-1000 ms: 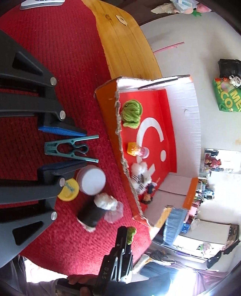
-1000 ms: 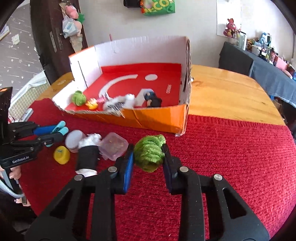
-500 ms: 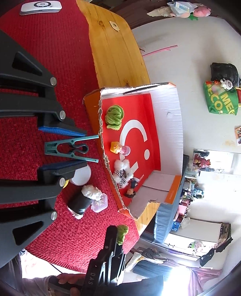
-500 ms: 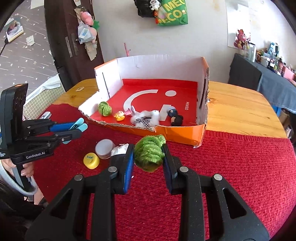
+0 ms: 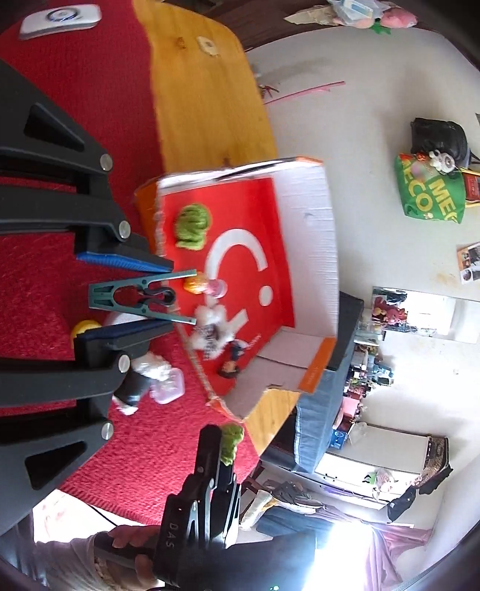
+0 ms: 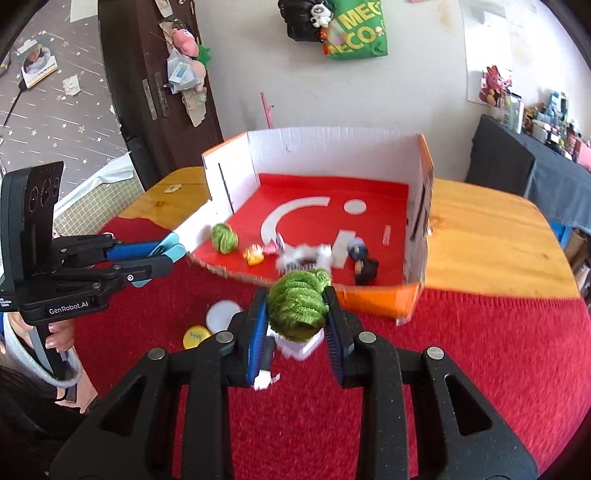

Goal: Organize objects
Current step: 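Carry the clothespin and yarn ball into the box with both grippers, then lower both grippers and open them to release the clothespin and yarn ball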

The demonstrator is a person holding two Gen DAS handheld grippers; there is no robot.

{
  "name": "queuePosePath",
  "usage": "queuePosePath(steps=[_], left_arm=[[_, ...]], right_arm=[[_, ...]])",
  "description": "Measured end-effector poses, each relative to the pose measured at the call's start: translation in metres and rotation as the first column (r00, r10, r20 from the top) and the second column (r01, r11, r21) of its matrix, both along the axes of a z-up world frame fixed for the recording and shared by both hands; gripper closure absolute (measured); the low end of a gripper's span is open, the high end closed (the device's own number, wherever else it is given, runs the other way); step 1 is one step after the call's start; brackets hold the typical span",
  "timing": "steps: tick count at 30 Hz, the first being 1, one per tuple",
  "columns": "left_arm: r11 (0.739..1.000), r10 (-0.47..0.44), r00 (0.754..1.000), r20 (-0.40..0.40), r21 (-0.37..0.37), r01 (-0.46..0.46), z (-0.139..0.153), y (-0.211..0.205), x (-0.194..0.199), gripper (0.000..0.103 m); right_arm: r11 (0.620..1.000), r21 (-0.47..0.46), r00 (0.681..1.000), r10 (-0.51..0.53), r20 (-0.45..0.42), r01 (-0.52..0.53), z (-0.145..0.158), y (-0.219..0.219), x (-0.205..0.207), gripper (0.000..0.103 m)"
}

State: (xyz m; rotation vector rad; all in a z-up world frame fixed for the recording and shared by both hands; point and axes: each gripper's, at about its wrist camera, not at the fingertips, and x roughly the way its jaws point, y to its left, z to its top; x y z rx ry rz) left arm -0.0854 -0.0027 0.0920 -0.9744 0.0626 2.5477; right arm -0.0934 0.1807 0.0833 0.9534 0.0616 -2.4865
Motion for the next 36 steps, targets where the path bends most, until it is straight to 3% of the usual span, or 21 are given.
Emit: queuePosePath(steps=[8,19,29,36], left_arm=[[1.0,-0.004,1.0,0.028,-0.012,0.004,0.009,0.006,-0.052,0.077],[0.997,-0.017,0.984,0.177,-0.069,0.029,-0.02,0.02,-0.133,0.077],[0.996,-0.01,0.963,0.269,-0.081,0.033,-0.045,0.016,-0.163,0.077],[0.996,-0.018,0.949,0.315,-0.073,0.044,-0.056,0.016,-0.169,0.077]], right_arm=[[0.999,0.021,0.998,0.04,0.054,-0.041,0.01,-0.013,-0.06,0.076],[0.977,0.184,0.975,0.072,0.208,-0.111,-0.023,-0.05,-0.144,0.076],[0.95,0.257,0.939,0.084,0.333,-0.177,-0.051,-0.064,-0.176,0.076],[0.94,0.284,0.93,0.077,0.358,-0.187,-0.061,-0.062,-0.179,0.076]])
